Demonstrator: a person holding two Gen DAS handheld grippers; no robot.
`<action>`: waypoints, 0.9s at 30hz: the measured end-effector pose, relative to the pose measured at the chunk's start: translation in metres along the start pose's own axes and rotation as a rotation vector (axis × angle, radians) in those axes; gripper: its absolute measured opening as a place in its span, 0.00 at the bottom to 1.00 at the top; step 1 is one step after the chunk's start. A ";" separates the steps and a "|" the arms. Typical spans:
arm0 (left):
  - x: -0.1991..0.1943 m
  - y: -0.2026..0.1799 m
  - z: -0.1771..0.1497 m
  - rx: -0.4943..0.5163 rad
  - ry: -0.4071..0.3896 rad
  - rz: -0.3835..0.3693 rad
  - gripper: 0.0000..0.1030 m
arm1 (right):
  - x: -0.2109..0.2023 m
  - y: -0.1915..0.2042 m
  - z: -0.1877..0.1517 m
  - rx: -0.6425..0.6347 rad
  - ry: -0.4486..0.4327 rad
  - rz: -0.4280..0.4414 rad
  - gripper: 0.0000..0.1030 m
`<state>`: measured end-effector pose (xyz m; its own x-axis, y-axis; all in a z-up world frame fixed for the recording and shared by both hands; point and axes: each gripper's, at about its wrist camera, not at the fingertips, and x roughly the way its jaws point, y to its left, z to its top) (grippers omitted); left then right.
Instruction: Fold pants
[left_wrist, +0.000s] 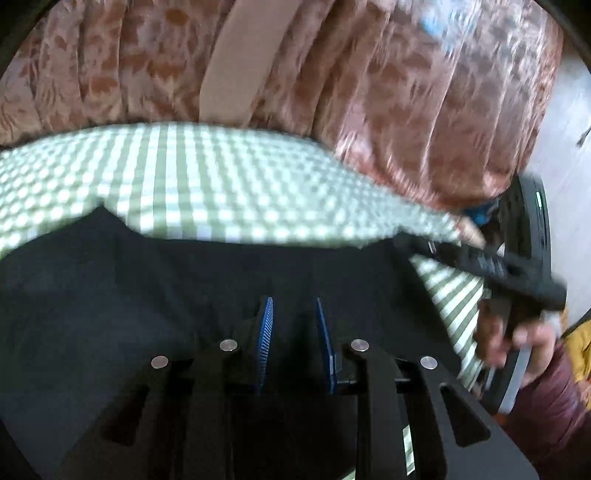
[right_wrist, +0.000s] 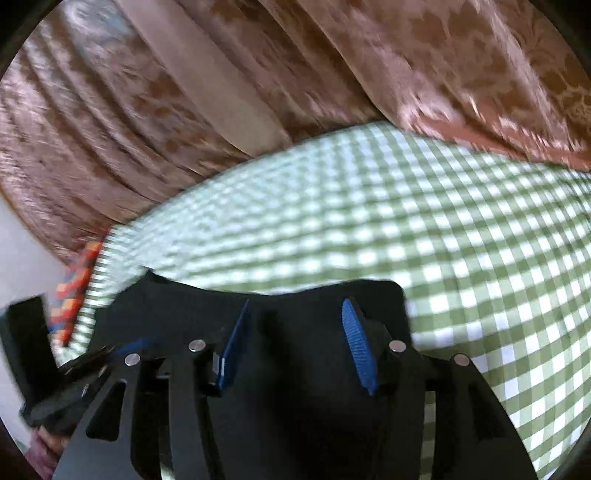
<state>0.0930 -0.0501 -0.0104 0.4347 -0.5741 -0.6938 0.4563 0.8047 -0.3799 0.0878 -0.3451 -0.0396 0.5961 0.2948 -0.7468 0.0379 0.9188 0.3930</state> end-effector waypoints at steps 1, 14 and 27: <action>0.007 0.003 -0.009 -0.001 0.030 0.020 0.22 | 0.007 -0.005 -0.006 -0.012 -0.002 -0.016 0.47; -0.017 0.003 -0.029 -0.004 -0.079 0.119 0.22 | -0.009 0.008 -0.023 -0.120 -0.103 -0.057 0.57; -0.043 0.034 -0.044 -0.108 -0.099 0.264 0.32 | -0.036 0.081 -0.060 -0.287 -0.025 0.208 0.29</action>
<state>0.0557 0.0083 -0.0199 0.6033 -0.3507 -0.7162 0.2342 0.9364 -0.2613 0.0212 -0.2650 -0.0130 0.5869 0.4798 -0.6522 -0.3113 0.8773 0.3653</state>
